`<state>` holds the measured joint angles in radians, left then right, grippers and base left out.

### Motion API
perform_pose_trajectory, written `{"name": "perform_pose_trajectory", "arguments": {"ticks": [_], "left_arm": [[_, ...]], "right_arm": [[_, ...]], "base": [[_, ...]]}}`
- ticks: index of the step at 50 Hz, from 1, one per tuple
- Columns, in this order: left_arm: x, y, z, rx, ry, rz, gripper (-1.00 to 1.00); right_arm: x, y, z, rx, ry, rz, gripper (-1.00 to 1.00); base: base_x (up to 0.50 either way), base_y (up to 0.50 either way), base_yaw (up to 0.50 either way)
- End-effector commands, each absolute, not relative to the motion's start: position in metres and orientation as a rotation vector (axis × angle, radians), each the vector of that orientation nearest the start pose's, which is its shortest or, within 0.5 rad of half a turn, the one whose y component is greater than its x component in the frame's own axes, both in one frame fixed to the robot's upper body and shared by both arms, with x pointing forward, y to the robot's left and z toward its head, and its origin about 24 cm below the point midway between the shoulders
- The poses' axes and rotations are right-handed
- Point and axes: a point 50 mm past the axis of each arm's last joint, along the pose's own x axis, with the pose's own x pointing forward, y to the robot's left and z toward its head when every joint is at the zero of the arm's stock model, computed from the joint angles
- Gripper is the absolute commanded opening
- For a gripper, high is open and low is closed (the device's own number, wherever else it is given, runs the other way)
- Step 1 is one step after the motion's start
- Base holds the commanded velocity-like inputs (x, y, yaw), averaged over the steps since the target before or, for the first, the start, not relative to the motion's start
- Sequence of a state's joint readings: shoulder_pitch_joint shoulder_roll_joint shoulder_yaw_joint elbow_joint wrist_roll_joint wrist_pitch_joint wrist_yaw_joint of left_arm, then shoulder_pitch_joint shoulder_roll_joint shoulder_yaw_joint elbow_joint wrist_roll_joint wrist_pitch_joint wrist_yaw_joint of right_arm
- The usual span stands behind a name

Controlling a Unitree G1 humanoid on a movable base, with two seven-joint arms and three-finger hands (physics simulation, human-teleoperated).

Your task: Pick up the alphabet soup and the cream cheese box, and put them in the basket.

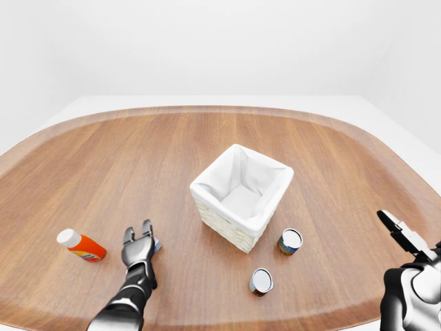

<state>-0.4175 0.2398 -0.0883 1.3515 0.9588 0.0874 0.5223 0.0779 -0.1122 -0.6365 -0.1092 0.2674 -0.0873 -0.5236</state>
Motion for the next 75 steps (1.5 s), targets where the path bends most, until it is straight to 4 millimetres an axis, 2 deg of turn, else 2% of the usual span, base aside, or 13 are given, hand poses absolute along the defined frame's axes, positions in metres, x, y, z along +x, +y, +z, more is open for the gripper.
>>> {"name": "perform_pose_trajectory", "arguments": {"ticks": [1,2,4,5,6,7,8,21,48,63,75], "left_arm": [[0.195,0.237,-0.119,1.351,0.791,-0.033,1.0],[0.195,0.236,-0.119,1.35,0.794,-0.036,1.0],[0.194,0.236,-0.12,1.348,0.799,-0.042,-0.2],[0.194,0.236,-0.12,1.348,0.799,-0.043,-0.35],[0.194,0.236,-0.12,1.348,0.8,-0.045,-0.35],[0.193,0.235,-0.12,1.349,0.8,-0.046,-0.84],[0.193,0.236,-0.121,1.349,0.801,-0.046,-1.0],[0.192,0.238,-0.12,1.359,0.794,-0.028,-1.0],[0.195,0.262,-0.109,1.328,0.791,0.099,-1.0],[0.198,0.264,-0.103,1.337,0.718,0.126,-1.0],[0.215,0.252,-0.065,1.337,0.421,0.247,-1.0]], "right_arm": [[0.166,-0.335,0.074,0.127,-0.217,-1.153,1.0],[0.166,-0.335,0.074,0.126,-0.218,-1.153,1.0],[0.166,-0.335,0.074,0.126,-0.217,-1.154,1.0],[0.166,-0.335,0.072,0.127,-0.21,-1.155,1.0],[0.167,-0.335,0.072,0.127,-0.209,-1.154,1.0],[0.167,-0.335,0.072,0.127,-0.21,-1.153,1.0],[0.167,-0.335,0.072,0.127,-0.21,-1.153,1.0],[0.167,-0.334,0.072,0.124,-0.206,-1.152,1.0],[0.167,-0.334,0.071,0.123,-0.205,-1.152,1.0],[0.167,-0.335,0.071,0.121,-0.204,-1.151,1.0],[0.167,-0.335,0.071,0.119,-0.204,-1.151,1.0]], "base": [[0.0,0.0,0.0],[0.0,0.0,0.0],[0.0,0.0,0.0],[0.0,0.0,0.0],[0.0,0.0,0.0],[0.0,0.0,0.0],[0.0,0.0,0.0],[0.0,0.0,0.0],[0.0,0.0,0.0],[0.0,0.0,0.0],[0.0,0.0,0.0]]}}
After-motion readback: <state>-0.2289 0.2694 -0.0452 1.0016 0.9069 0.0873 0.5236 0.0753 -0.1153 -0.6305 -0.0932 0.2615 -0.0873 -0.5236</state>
